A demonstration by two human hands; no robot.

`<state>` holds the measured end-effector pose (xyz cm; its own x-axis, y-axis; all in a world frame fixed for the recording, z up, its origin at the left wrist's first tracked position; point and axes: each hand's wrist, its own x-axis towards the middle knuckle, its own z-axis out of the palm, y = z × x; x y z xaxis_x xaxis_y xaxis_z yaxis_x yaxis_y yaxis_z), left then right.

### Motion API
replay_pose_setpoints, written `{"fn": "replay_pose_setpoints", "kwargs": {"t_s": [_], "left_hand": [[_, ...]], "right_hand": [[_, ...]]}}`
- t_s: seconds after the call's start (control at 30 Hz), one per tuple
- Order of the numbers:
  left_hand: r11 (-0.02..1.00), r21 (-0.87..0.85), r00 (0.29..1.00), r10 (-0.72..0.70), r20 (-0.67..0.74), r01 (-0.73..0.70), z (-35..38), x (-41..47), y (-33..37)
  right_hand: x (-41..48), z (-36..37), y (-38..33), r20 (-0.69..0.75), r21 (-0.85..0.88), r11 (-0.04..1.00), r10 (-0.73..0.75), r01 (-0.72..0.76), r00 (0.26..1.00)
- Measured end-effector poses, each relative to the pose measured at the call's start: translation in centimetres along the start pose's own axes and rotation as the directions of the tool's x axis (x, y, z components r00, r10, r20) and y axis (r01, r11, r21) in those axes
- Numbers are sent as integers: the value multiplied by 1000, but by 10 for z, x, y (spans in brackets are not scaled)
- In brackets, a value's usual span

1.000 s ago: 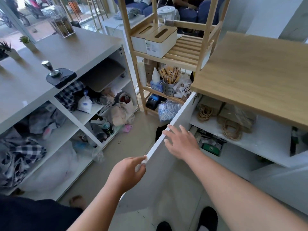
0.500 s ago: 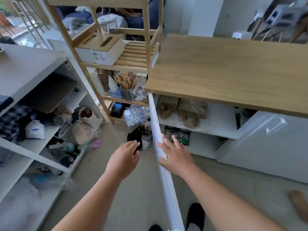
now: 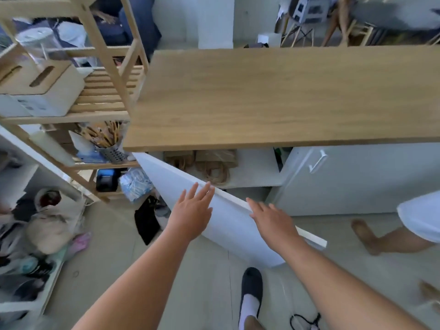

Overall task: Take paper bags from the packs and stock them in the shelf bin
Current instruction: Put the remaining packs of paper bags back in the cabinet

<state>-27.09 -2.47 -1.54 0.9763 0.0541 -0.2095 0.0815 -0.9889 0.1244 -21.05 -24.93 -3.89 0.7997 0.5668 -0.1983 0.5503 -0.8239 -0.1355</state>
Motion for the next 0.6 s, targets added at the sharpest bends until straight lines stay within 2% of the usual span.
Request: {"fn": "replay_pose_setpoints", "kwargs": {"t_s": [0.13, 0.27, 0.33, 0.47, 0.6], "left_hand": [[997, -34, 997, -74, -18, 74, 2, 33, 16], [992, -20, 992, -124, -2, 124, 0, 53, 26], [989, -18, 989, -150, -8, 150, -3, 63, 29], [980, -10, 978, -198, -73, 197, -5, 82, 36], [968, -12, 966, -252, -55, 251, -10, 99, 43]], "right_hand": [[25, 2, 32, -196, -101, 995, -40, 20, 980], [50, -4, 57, -345, -124, 991, -98, 58, 934], [60, -7, 72, -361, -126, 990, -107, 65, 926], [70, -17, 99, -364, -73, 997, -34, 8, 931], [84, -27, 127, -418, -91, 996, -15, -25, 908]]}}
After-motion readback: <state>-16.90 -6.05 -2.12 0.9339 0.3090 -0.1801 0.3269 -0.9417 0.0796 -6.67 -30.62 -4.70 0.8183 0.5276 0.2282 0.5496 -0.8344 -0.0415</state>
